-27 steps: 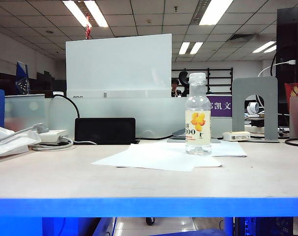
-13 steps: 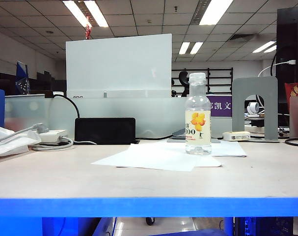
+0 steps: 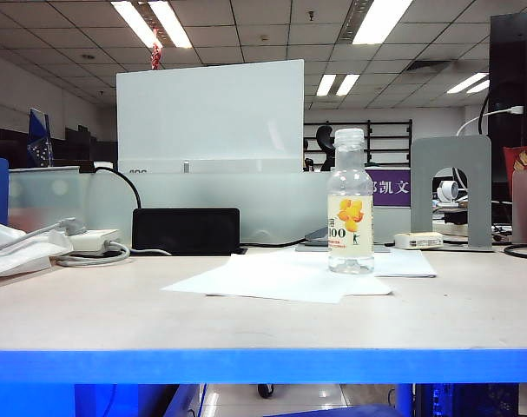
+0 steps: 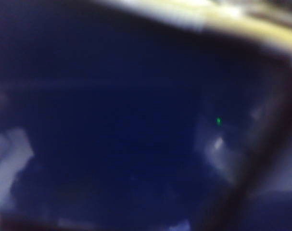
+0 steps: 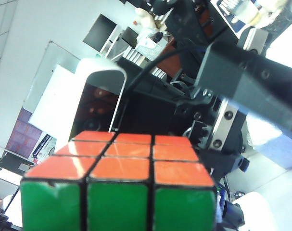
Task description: Rotate the Rubik's Cube so that the bottom side is facing up.
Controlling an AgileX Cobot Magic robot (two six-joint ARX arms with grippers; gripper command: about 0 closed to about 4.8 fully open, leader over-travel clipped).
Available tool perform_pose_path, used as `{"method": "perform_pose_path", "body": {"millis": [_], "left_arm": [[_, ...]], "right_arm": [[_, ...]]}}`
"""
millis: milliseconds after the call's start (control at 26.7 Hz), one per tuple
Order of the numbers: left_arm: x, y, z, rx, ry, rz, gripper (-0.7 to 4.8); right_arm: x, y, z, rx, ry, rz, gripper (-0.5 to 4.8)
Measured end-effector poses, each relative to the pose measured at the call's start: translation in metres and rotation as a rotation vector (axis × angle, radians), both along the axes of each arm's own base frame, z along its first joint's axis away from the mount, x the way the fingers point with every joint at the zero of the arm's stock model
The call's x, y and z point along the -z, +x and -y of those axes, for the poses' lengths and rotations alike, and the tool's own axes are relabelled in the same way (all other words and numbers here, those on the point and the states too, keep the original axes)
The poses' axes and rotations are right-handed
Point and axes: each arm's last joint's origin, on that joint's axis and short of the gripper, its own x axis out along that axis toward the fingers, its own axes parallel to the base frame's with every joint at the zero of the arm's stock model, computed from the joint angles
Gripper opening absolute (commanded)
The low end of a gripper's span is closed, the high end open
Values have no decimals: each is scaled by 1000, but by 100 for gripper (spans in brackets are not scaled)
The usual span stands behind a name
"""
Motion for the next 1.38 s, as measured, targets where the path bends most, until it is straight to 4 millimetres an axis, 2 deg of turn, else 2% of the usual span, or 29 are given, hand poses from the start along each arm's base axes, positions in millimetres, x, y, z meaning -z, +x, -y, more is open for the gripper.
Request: {"method": "perform_pose_path", "body": {"millis": [112, 411, 486, 561, 636, 823, 935, 1010, 1159, 1197, 1309, 1384], "left_arm": [[-7, -6, -1, 40, -23, 28, 409], [-5, -2, -1, -27, -6, 44, 407], [0, 3, 2, -29, 6, 25, 391], [0, 2, 2, -27, 5, 37, 212], [-1, 2, 2, -25, 0, 50, 176], [-3, 2, 2, -26, -12, 72, 173], [-3, 2, 2, -27, -13, 73, 173], [-5, 2, 2, -29, -22, 88, 173], [-6, 2, 1, -36, -29, 96, 174], [-5, 2, 2, -40, -25, 88, 174], [2, 6, 1, -115, 9, 8, 174], [7, 7, 1, -137, 35, -39, 174]], "right_arm": [[13, 9, -4, 39, -36, -40, 305], [12, 9, -5, 44, -31, -41, 305], [12, 9, -5, 42, -34, -53, 305], [11, 9, -5, 43, -32, -52, 305], [10, 9, -5, 46, -27, -48, 305], [8, 8, -4, 45, -19, -35, 307], [8, 8, -5, 46, -18, -32, 353], [7, 8, -4, 44, -14, -23, 410], [7, 10, -3, 68, -9, 9, 411], [7, 12, 0, 83, -7, 24, 411], [7, 31, 27, 230, -13, 84, 410], [10, 49, 62, 381, -38, 72, 409]]}}
